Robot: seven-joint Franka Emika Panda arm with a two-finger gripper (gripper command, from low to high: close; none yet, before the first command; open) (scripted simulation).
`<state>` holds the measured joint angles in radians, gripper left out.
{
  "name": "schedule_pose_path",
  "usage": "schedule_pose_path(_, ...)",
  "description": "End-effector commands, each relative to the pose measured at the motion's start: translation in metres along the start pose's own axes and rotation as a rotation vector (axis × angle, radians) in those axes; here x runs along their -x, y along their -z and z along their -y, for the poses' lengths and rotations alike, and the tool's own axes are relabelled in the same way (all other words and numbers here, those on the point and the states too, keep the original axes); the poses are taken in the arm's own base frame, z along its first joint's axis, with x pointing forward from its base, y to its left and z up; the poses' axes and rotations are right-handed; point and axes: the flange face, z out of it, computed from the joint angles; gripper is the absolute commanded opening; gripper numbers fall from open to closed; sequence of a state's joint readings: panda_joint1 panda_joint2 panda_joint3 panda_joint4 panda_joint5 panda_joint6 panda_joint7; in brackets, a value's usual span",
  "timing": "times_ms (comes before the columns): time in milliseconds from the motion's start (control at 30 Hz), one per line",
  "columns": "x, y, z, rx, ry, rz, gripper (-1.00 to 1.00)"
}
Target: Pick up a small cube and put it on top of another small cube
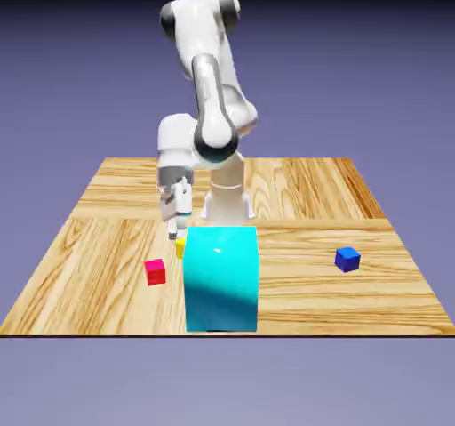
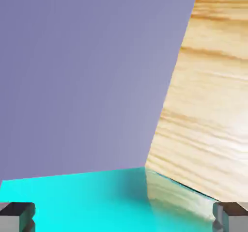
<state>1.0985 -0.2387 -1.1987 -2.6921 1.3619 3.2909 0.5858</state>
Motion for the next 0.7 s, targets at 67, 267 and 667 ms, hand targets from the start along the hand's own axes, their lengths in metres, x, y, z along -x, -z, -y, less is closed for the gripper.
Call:
schedule_pose_path(67, -0.011, -0.005, -0.013, 0.021, -0.075, -0.046, 0.0)
schedule_pose_path(267, -0.03, -0.01, -0.04, 0.06, -0.217, -0.15, 0.0)
schedule_pose_path(667, -0.055, -0.002, -0.091, 0.119, -0.485, -0.38, 0.0)
